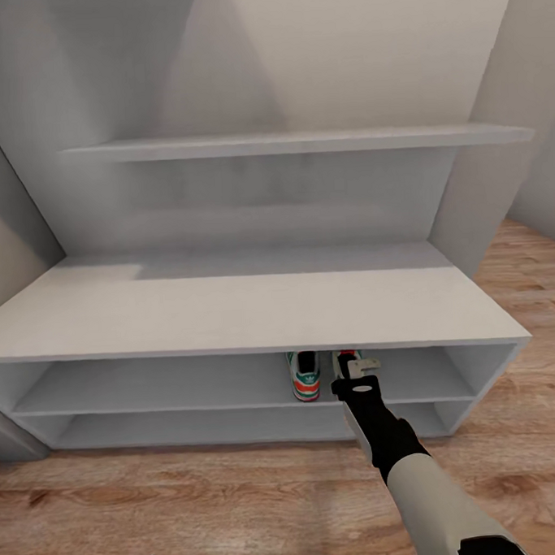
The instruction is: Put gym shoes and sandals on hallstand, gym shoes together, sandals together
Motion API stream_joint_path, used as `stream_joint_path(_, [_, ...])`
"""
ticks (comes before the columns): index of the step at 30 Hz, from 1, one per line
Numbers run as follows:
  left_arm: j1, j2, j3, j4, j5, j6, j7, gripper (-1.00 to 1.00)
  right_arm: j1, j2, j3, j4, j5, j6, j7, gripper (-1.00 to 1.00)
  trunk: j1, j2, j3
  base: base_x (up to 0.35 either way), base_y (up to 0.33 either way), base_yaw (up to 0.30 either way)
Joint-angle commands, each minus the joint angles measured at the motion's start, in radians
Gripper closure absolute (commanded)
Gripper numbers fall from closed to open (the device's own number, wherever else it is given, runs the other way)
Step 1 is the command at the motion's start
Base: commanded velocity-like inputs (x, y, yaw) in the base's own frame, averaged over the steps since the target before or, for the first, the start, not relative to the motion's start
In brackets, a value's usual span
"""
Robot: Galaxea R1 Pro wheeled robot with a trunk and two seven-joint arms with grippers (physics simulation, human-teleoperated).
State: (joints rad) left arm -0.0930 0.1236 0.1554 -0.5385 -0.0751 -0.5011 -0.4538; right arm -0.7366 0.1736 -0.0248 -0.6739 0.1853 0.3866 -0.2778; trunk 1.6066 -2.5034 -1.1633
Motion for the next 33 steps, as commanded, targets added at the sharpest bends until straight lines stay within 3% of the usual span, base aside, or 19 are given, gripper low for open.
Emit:
stream_joint_path(1, [-0.001, -0.001, 0.007, 0.000, -0.008, -0.004, -0.006, -1.00, 0.000, 0.001, -0.003, 0.024, 0.013, 0.008, 0.001, 1.00, 0.000, 0.000, -0.001, 0.026, 0.000, 0.000])
stream_joint_path(33, [-0.001, 0.000, 0.007, 0.000, -0.008, -0.005, -0.006, -1.00, 0.000, 0.001, -0.005, 0.023, 0.013, 0.008, 0.001, 1.00, 0.000, 0.000, -0.001, 0.067, 0.000, 0.000])
